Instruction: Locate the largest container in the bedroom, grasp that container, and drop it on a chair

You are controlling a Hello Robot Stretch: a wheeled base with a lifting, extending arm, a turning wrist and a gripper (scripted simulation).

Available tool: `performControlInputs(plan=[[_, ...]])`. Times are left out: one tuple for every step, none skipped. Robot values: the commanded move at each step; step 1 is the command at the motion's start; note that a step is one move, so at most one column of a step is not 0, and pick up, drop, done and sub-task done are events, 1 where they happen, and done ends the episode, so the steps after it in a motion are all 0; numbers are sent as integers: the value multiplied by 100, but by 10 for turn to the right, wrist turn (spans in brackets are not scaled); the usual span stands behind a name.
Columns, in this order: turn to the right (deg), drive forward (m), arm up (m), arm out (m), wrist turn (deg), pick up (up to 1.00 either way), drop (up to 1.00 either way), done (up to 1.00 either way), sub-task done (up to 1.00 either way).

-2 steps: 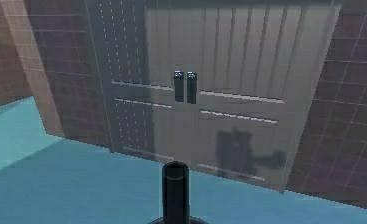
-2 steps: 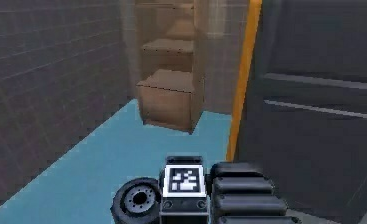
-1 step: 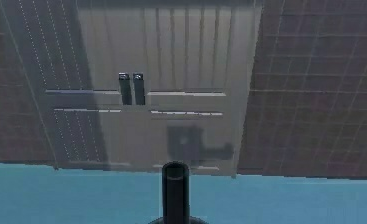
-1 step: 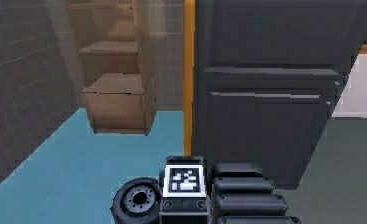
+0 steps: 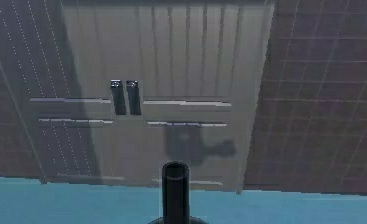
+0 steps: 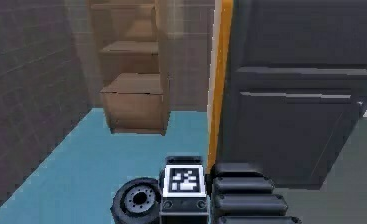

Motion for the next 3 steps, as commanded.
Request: performControlInputs(plan=[[-390,0,0,0,0,0,0,0,0],[0,45,0,0,0,0,0,0,0],[-450,0,0,0,0,0,0,0,0]])
